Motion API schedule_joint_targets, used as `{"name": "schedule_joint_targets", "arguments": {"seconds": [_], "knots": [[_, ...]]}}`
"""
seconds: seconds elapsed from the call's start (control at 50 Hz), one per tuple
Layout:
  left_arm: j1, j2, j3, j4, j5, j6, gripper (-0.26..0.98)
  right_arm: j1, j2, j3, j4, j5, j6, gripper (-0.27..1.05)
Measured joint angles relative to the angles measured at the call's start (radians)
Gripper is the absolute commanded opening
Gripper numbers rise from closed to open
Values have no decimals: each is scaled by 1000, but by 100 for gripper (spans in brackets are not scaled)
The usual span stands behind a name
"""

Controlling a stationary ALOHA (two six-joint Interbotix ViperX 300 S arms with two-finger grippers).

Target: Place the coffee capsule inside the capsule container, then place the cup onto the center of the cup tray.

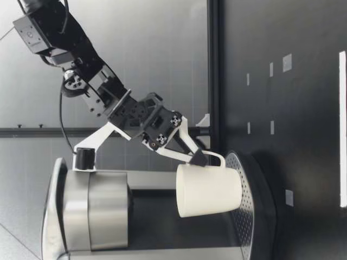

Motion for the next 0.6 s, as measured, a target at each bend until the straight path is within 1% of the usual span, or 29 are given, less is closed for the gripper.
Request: {"name": "schedule_joint_targets", "arguments": {"seconds": [0.14,0.38,0.44,0.6], "knots": [[2,2,2,2,-18,0,8,2,-35,44,-2,-15,0,57],[3,20,0,9,-97,-12,8,-17,-164,175,0,-69,6,57],[20,32,0,11,-133,-21,8,-17,-196,209,2,-80,14,57],[100,89,-2,12,-219,-67,8,-17,-293,311,26,-107,37,56]]}}
